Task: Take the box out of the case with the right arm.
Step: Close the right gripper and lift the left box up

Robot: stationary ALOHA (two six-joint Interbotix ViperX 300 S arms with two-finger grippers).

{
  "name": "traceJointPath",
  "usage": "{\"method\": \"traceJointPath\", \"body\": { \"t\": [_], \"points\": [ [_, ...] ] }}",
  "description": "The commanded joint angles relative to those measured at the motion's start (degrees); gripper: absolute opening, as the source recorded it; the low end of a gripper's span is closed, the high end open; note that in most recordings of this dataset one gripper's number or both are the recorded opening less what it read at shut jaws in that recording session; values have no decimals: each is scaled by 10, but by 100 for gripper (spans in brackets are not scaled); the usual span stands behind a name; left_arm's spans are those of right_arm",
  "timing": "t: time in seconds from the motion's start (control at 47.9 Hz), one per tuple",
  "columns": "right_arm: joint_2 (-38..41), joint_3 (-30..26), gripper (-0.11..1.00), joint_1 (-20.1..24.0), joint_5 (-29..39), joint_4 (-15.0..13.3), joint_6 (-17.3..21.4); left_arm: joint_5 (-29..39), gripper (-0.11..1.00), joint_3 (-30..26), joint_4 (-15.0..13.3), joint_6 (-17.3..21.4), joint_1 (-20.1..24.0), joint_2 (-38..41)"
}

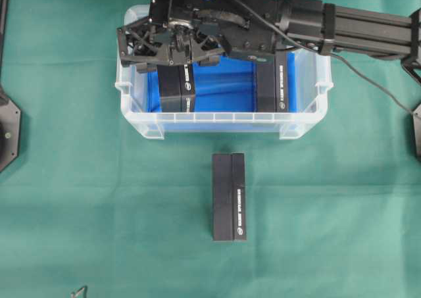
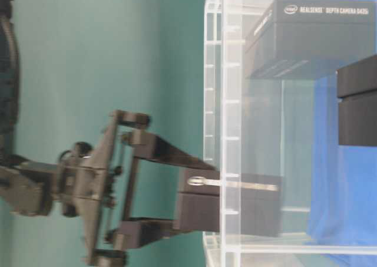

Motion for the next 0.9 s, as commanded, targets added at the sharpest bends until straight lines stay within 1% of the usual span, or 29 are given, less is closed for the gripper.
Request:
{"method": "traceJointPath", "body": {
  "t": [0.0,0.188,0.334,0.396,0.876],
  "points": [
    [-37,-49,68,7,28,-16,0,-3,2,-14,2,-1,2,-2],
    [-37,-105,68,15,79,-42,0,-1,2,-15,2,-1,2,-4],
    [-37,-131,68,21,96,-57,0,0,2,-16,3,-1,1,-4],
    [-37,-134,68,24,98,-61,0,0,2,-15,2,-1,2,-4],
    [-37,-135,68,25,97,-61,0,1,2,-16,2,-2,2,-4]
  ]
}}
